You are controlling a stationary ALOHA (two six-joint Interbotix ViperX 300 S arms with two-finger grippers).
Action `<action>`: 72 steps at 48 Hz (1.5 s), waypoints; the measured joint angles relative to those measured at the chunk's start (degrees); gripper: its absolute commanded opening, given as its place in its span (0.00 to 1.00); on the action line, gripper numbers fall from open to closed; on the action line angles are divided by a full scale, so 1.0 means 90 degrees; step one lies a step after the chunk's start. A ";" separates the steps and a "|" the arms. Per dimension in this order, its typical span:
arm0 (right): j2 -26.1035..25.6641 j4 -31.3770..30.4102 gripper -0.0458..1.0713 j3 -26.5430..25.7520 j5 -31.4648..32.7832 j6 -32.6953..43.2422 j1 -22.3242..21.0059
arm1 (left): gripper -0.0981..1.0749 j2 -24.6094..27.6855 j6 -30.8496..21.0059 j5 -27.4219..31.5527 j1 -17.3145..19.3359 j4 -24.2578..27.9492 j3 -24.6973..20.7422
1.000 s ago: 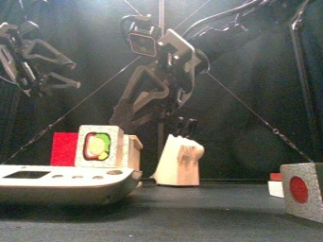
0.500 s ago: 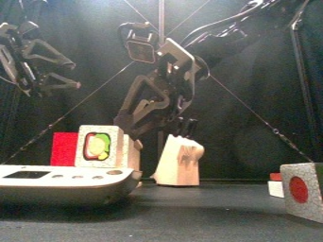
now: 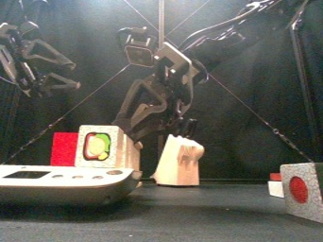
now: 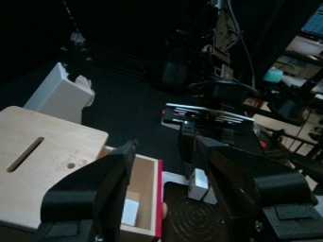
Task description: Grab white sushi piece from stove
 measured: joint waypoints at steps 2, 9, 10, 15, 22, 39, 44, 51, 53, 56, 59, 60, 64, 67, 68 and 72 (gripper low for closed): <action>0.0000 0.0000 0.74 0.0000 0.0000 0.0000 0.0000 | 0.84 0.0010 0.0000 0.0000 0.0000 0.0000 0.0000; 0.0010 0.0010 0.74 0.0000 0.0000 0.0000 0.0000 | 0.84 0.0000 0.0000 0.0000 -0.0010 0.0010 0.0000; 0.0010 0.0010 0.74 0.0000 0.0000 0.0000 0.0000 | 0.84 0.0000 0.0000 0.0000 -0.0010 0.0000 0.0000; 0.0020 0.0010 0.73 0.0000 0.0000 -0.0010 0.0000 | 0.84 0.0000 0.0000 0.0000 0.0000 0.0000 0.0000; 0.0029 0.0010 0.73 0.0000 0.0000 0.0000 -0.0020 | 0.84 0.0000 0.0000 0.0000 0.0000 0.0000 0.0000; 0.0049 0.0059 0.65 -0.0010 -0.0020 0.0000 -0.0078 | 0.84 0.0000 0.0000 0.0000 0.0000 0.0000 0.0000; 0.0059 0.0068 0.61 -0.0020 -0.0020 0.0000 -0.0107 | 0.84 0.0010 0.0000 0.0000 0.0000 0.0000 0.0010; 0.0049 0.0068 0.58 -0.0010 -0.0020 0.0000 -0.0127 | 0.84 0.0000 -0.0010 0.0010 0.0010 0.0000 0.0010; 0.0049 0.0059 0.57 -0.0020 -0.0020 0.0000 -0.0137 | 0.84 0.0000 -0.0010 0.0000 0.0010 0.0000 0.0020; 0.0039 0.0059 0.57 -0.0010 -0.0020 -0.0010 -0.0166 | 0.84 0.0000 0.0000 0.0010 0.0010 0.0010 0.0010; 0.0020 0.0059 0.57 -0.0010 0.0010 -0.0010 -0.0186 | 0.84 0.0000 0.0000 0.0010 0.0000 0.0000 0.0010; 0.0010 0.0059 0.57 -0.0010 0.0010 -0.0020 -0.0195 | 0.84 0.0000 0.0000 0.0000 0.0000 0.0000 0.0020; -0.0049 0.0029 0.57 0.0000 0.0029 -0.0029 -0.0215 | 0.84 0.0000 0.0000 0.0000 0.0010 0.0000 0.0010; -0.0127 0.0000 0.57 0.0000 0.0029 -0.0029 -0.0234 | 0.84 0.0000 0.0000 0.0000 0.0010 0.0000 0.0010; -0.0146 -0.0010 0.57 -0.0010 0.0029 -0.0029 -0.0244 | 0.84 0.0000 0.0000 0.0000 0.0010 0.0000 0.0010; -0.0225 -0.0059 0.57 0.0000 0.0029 -0.0020 -0.0244 | 0.84 0.0000 0.0000 0.0000 0.0010 0.0000 0.0020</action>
